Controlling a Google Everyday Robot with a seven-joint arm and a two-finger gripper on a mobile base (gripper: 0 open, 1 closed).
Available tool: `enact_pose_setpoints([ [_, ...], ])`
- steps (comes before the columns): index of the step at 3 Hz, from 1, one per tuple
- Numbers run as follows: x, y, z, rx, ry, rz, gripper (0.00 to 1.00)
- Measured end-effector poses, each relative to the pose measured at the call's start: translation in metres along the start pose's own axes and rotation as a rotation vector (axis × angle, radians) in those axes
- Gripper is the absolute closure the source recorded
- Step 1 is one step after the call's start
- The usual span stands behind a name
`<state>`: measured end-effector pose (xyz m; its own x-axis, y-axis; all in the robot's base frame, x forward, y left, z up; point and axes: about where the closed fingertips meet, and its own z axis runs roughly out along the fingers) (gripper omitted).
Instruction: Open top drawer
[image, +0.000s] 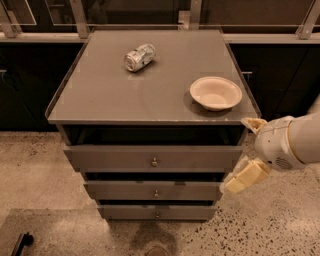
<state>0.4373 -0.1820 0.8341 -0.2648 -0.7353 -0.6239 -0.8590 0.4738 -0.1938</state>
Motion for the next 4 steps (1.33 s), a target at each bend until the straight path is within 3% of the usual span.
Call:
enact_pose_setpoints([
  [1, 0.016, 0.015, 0.012, 0.027, -0.054, 0.053, 0.0],
  [2, 0.034, 0.013, 0.031, 0.102, -0.156, 0.149, 0.0],
  [4, 0.032, 0.007, 0.028, 0.131, -0.171, 0.161, 0.42],
])
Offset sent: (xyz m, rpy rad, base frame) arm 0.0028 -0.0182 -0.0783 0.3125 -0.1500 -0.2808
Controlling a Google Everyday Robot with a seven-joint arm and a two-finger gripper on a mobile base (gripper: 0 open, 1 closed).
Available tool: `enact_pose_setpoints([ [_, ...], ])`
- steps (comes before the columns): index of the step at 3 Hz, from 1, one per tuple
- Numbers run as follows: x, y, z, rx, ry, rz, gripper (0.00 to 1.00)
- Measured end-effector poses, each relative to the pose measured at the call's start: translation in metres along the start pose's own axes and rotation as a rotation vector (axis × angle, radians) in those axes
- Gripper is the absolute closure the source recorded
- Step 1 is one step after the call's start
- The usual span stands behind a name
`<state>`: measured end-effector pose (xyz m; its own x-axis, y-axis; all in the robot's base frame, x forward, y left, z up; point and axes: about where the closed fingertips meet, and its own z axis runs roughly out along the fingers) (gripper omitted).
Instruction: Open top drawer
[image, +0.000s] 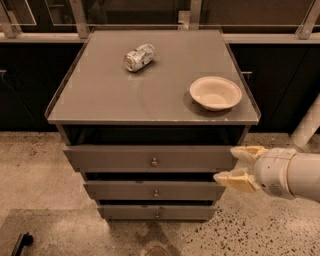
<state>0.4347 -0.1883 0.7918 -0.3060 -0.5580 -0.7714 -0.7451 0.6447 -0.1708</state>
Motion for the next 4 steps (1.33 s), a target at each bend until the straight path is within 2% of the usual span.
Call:
enact_pose_setpoints([
  [2, 0.0, 0.003, 0.006, -0.001, -0.026, -0.006, 0.88],
  [3, 0.004, -0.001, 0.031, 0.025, -0.097, 0.005, 1.0],
  [4, 0.002, -0.027, 0.062, 0.096, -0.178, 0.025, 1.0],
])
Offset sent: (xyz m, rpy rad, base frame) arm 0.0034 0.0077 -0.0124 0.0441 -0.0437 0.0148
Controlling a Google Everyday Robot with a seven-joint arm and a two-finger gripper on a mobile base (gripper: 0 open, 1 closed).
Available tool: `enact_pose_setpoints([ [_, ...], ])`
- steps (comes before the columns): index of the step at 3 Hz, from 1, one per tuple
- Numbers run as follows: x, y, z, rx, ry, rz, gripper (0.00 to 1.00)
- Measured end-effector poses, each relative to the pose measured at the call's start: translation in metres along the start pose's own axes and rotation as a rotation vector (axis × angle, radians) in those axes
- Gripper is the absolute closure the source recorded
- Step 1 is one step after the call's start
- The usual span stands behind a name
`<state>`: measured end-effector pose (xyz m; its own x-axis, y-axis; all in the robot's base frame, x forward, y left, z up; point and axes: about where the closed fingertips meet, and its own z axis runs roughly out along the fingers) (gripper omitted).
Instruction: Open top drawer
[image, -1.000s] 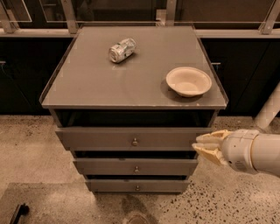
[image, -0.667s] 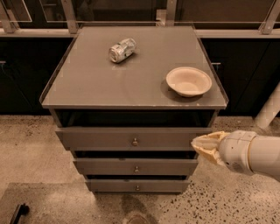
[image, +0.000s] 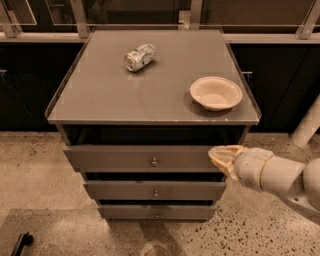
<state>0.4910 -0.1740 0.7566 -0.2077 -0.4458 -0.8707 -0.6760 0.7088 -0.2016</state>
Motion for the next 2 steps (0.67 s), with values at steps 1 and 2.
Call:
enact_pose_setpoints([
  [1, 0.002, -0.03, 0.028, 0.061, -0.051, 0.017, 1.0],
  [2, 0.016, -0.053, 0.048, 0.101, -0.058, 0.073, 1.0],
])
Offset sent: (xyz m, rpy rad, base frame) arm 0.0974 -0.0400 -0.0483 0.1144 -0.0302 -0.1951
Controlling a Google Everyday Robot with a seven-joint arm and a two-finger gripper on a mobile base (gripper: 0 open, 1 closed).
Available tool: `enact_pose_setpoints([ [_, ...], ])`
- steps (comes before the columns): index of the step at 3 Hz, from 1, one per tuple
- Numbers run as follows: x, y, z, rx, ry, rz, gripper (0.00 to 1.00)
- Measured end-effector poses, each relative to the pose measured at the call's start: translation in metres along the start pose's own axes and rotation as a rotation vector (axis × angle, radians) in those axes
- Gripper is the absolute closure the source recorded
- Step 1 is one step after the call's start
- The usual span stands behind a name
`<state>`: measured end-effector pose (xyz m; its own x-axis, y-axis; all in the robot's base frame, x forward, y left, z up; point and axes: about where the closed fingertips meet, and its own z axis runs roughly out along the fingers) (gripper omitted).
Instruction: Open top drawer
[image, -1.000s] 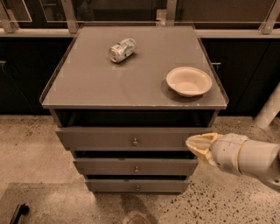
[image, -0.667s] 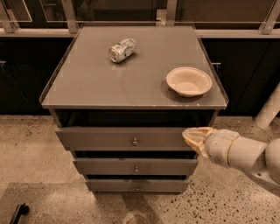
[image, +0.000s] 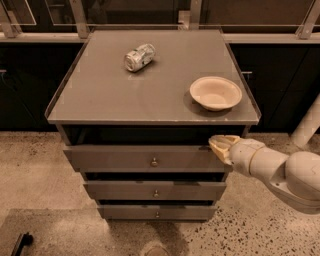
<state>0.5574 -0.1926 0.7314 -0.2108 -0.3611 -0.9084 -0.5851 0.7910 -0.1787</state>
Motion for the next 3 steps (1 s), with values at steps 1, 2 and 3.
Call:
enact_pose_setpoints([
  [1, 0.001, -0.001, 0.001, 0.002, 0.0, 0.003, 1.0],
  [2, 0.007, -0.004, 0.028, 0.005, -0.008, 0.016, 1.0],
  [3, 0.011, -0.014, 0.057, 0.031, -0.024, 0.03, 1.0],
])
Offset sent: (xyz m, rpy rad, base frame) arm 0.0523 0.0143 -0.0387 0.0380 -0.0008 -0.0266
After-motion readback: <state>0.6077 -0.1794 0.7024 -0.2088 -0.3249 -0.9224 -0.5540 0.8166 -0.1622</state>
